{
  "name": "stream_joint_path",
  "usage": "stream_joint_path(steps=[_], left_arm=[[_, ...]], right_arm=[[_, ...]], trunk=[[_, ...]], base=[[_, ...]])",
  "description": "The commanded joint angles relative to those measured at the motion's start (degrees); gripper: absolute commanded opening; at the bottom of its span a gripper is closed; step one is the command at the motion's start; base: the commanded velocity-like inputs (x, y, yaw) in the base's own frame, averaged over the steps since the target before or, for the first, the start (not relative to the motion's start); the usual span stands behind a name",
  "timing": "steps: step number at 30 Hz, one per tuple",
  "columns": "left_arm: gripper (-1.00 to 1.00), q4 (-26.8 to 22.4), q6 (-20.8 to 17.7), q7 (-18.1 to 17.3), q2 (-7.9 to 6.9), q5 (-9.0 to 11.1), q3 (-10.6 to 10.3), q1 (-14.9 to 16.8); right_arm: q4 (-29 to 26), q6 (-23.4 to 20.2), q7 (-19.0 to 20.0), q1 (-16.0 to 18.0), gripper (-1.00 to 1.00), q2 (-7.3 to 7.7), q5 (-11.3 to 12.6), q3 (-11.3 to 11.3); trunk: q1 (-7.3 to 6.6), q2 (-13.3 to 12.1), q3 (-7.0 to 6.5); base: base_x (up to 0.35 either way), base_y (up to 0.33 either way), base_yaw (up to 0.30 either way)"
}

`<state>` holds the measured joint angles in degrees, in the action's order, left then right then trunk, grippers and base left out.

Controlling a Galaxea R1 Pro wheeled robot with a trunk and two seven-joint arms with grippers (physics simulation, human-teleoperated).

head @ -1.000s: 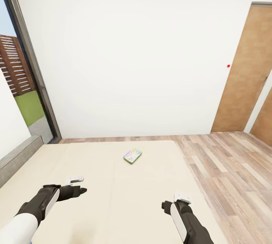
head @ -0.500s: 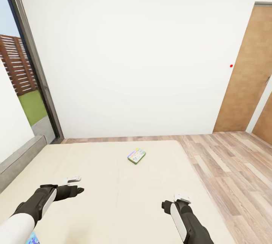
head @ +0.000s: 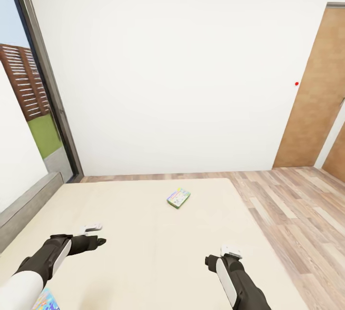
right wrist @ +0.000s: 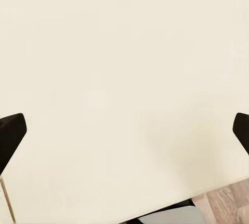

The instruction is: Put all the toys in the child's room - the three board games (two on the bed and one on the table), the two jigsaw puzzles on the table, and the tennis ball on the table - inside the toy box on the table in the child's room.

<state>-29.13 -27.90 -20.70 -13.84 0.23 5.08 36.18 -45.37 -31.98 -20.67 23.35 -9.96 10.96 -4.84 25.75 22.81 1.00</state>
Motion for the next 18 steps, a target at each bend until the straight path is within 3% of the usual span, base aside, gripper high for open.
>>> stream_joint_path(steps=[1, 18], left_arm=[[1.00, -0.1, -0.4, -0.3, -0.11, 0.0, 0.3, 0.0], [1.00, -0.1, -0.6, -0.2, -0.66, -0.1, 0.3, 0.0]], right_arm=[[-0.1, -0.1, -0.4, 0.0, 1.00, -0.04, 0.6, -0.1], [-0.1, -0.1, -0.4, 0.0, 1.00, -0.04, 0.6, -0.1]], trunk=[[0.04, 0.1, 0.11], [0.04, 0.1, 0.11]], base=[[0.000, 0.131, 0.000], [0.000, 0.262, 0.000]])
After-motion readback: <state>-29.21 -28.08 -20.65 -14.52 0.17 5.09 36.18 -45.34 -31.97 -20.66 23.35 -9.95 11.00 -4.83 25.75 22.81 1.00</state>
